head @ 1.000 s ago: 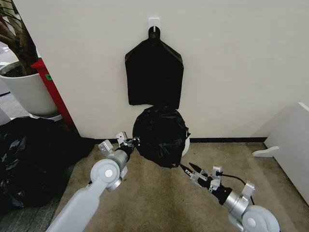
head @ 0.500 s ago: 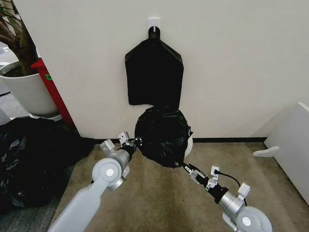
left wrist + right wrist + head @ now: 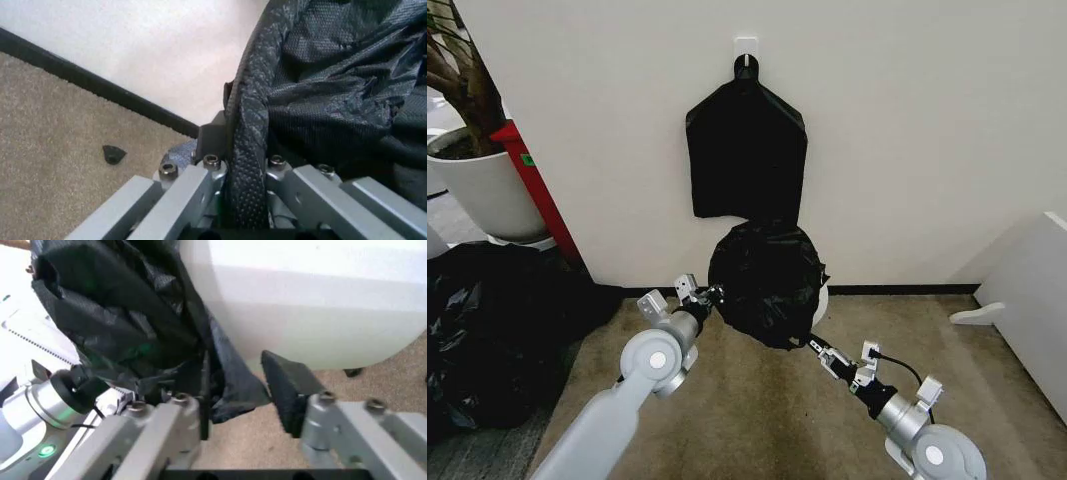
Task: Place the garbage bag over the trash bin.
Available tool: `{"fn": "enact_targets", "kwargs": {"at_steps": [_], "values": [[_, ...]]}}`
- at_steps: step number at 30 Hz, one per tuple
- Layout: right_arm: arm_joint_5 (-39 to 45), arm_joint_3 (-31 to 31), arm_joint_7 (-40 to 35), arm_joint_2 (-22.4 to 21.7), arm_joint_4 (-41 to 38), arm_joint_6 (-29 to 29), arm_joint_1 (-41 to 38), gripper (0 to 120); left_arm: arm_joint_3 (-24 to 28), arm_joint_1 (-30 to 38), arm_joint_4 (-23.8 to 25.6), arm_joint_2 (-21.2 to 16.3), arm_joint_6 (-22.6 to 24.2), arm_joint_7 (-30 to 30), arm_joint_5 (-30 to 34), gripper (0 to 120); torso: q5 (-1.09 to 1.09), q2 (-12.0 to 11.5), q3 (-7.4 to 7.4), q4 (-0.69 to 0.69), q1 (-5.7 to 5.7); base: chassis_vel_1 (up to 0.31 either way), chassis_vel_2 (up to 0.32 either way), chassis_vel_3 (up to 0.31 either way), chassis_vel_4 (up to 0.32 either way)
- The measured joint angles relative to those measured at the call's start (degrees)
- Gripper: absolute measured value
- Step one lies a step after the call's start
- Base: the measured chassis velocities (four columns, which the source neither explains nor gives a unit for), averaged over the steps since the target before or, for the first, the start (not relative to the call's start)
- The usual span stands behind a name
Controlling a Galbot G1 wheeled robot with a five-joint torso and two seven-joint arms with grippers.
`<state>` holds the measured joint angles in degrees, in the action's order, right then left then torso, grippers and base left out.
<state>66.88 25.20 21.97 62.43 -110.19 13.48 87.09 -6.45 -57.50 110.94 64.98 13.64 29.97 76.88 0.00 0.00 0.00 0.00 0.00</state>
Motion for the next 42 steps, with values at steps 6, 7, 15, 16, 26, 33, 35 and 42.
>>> {"fn": "enact_targets", "kwargs": {"at_steps": [6, 7, 15, 16, 26, 33, 35, 42], "values": [[-2.81, -0.19, -0.86, 0.60, 0.35, -0.80, 0.21, 0, -0.07, -0.32, 0.71, -0.16, -0.06, 0.19, 0.00, 2, 0.00, 0.00, 0.00, 0.00, 0.00, 0.000, 0.000, 0.000, 0.000], [-3.27, -0.18, -1.24, 0.67, 0.42, -0.96, 0.26, 0, -0.11, -0.50, 0.85, -0.24, -0.06, 0.20, 0.00, 2, 0.00, 0.00, 0.00, 0.00, 0.00, 0.000, 0.000, 0.000, 0.000], [-6.37, -0.05, -4.42, 1.12, 2.19, -1.26, -0.07, 0, -0.39, -1.61, 1.77, -0.52, -0.08, 0.20, -0.10, 2, 0.00, 0.00, 0.00, 0.00, 0.00, 0.000, 0.000, 0.000, 0.000], [-6.85, -0.05, -4.81, 1.22, 2.61, -1.33, -0.18, 0, -0.41, -1.75, 1.90, -0.55, -0.08, 0.20, -0.13, 2, 0.00, 0.00, 0.00, 0.00, 0.00, 0.000, 0.000, 0.000, 0.000], [-11.81, -0.32, -7.00, 1.97, 5.03, -3.73, -0.65, 0, -0.50, -2.79, 2.58, -0.42, -0.08, 0.19, -0.38, 2, 0.01, 0.00, 0.00, 0.00, 0.00, 0.000, 0.000, 0.000, 0.000], [-16.38, 0.94, -5.68, 0.82, 2.37, -4.80, 1.99, 10, -0.51, -3.13, 1.88, -0.70, -0.65, -2.18, -4.77, 2, -0.01, 0.00, 0.00, 0.00, 0.00, 0.000, 0.000, 0.000, 0.000], [-21.10, 1.54, -3.54, 0.15, 1.97, -7.23, 3.36, 16, -0.45, -3.29, 1.20, -0.74, -1.65, -3.84, -7.83, 2, 0.00, 0.00, 0.00, 0.00, 0.00, 0.000, 0.000, 0.000, 0.000], [-27.73, 4.73, 4.04, -2.48, 0.87, -15.83, 7.23, 43, -0.74, -3.69, -0.62, -0.67, -5.48, -7.40, -11.90, 2, -0.01, 0.00, 0.00, -0.01, 0.00, 0.000, 0.000, 0.000, 0.000]]}}
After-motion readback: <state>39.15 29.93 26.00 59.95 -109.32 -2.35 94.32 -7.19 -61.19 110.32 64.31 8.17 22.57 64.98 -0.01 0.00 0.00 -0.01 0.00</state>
